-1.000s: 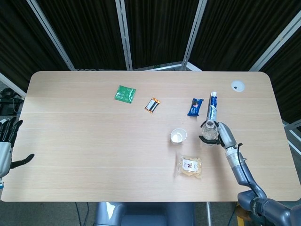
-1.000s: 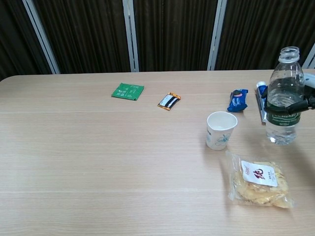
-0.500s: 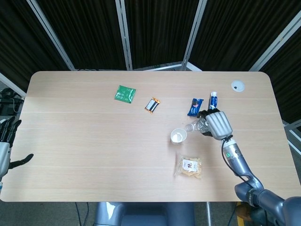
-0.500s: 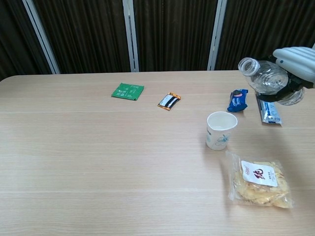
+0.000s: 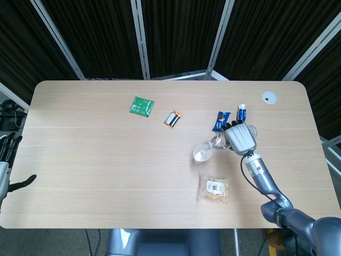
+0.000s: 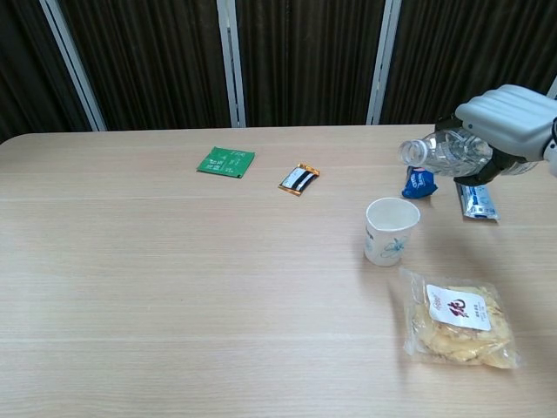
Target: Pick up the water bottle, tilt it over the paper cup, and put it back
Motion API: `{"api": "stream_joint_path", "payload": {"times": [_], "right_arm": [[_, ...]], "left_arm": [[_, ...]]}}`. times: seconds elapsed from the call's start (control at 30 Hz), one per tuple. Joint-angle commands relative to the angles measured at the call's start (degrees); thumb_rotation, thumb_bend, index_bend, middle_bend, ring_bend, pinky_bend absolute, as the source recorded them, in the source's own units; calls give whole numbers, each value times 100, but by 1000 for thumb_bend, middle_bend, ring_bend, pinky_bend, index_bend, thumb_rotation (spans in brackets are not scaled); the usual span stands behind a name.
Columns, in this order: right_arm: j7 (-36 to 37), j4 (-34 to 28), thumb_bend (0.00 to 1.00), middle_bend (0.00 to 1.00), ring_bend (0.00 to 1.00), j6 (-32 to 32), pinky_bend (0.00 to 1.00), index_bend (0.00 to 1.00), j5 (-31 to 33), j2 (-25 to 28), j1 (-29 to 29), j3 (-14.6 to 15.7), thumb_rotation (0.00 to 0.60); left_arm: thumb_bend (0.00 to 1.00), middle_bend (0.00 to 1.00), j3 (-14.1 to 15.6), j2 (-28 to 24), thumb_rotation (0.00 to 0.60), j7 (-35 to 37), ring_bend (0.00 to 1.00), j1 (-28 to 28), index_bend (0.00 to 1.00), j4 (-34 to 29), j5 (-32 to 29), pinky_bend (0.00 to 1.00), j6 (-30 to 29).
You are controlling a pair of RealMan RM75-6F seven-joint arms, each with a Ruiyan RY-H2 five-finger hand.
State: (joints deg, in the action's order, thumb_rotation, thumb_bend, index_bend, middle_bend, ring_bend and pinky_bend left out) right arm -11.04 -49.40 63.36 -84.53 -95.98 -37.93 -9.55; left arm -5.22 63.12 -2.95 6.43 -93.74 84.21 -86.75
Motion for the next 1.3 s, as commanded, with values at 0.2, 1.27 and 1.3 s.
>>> {"api": "stream_joint_path", "payload": {"times": [0.2, 1.27, 1.3], "right_arm": [[-174, 386, 483, 620, 540, -98, 515, 444, 130, -196, -44, 28, 600], [-331, 1076, 484, 628, 542, 199, 516, 450, 1, -421, -69, 201, 600], [-283, 1053, 484, 628, 542, 189, 516, 450, 23, -418, -61, 190, 600]], "left_arm": [[0, 0, -1, -11, 600, 12, 0, 8, 0, -2, -24, 0, 31], [0, 0, 5, 1, 600, -57, 0, 9, 0, -28, -32, 0, 29], [0, 0, 7, -2, 600, -54, 0, 10, 0, -32, -35, 0, 36]]}}
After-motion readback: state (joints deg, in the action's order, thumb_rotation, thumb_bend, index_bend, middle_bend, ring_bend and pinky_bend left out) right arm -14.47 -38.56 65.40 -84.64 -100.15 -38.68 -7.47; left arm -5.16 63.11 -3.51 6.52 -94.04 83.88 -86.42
